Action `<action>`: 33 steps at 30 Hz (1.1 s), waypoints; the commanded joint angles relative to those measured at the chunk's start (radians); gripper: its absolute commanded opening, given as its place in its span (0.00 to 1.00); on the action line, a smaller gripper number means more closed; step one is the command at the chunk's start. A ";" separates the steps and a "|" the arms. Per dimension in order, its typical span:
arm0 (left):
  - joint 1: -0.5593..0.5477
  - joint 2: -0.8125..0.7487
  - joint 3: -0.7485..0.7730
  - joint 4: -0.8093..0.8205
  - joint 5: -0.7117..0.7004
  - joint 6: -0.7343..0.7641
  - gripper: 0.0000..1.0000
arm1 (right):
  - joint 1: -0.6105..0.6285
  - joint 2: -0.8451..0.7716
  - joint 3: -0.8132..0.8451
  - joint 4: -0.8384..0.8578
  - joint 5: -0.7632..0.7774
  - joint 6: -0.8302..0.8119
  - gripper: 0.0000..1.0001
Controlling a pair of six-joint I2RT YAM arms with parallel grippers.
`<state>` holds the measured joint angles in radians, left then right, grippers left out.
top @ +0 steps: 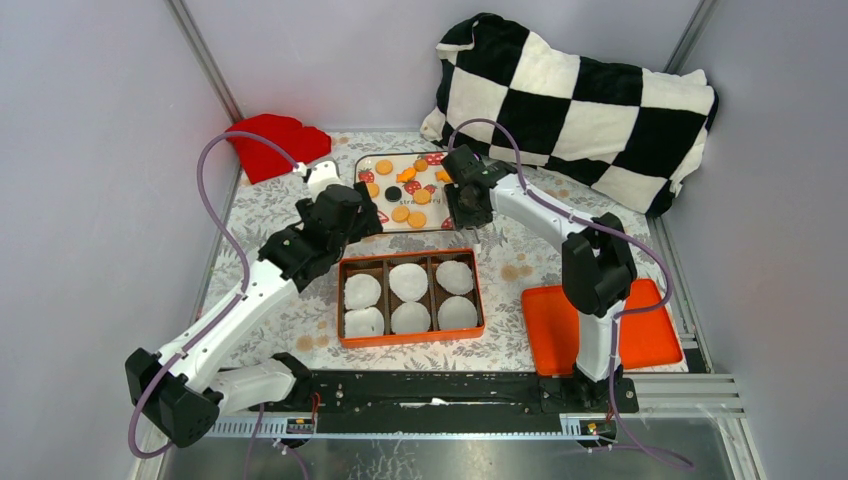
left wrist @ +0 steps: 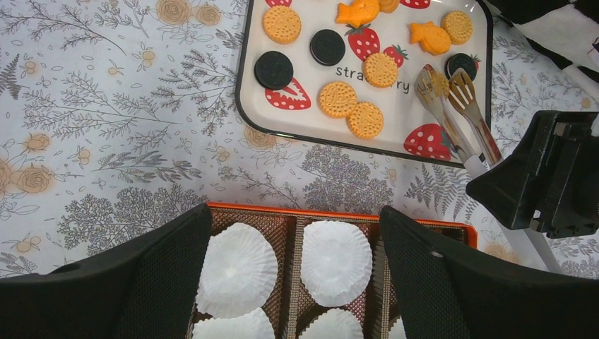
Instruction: Pack the cookies
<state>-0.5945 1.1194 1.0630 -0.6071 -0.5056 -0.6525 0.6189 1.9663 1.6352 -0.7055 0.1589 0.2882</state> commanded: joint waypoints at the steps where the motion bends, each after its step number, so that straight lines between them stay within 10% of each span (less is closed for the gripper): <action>1: -0.001 -0.020 -0.009 -0.002 -0.012 -0.014 0.92 | 0.006 -0.079 0.054 -0.034 0.048 -0.018 0.00; 22: 0.073 -0.040 0.135 -0.125 -0.195 -0.048 0.81 | 0.316 -0.284 0.112 -0.164 0.033 -0.004 0.00; 33: 0.385 -0.008 0.126 -0.094 0.136 -0.071 0.82 | 0.533 -0.205 0.086 -0.125 -0.064 0.056 0.00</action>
<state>-0.2169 1.1110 1.2129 -0.6964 -0.4671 -0.7132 1.1370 1.7409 1.7172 -0.8570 0.1326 0.3149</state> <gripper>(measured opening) 0.815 0.480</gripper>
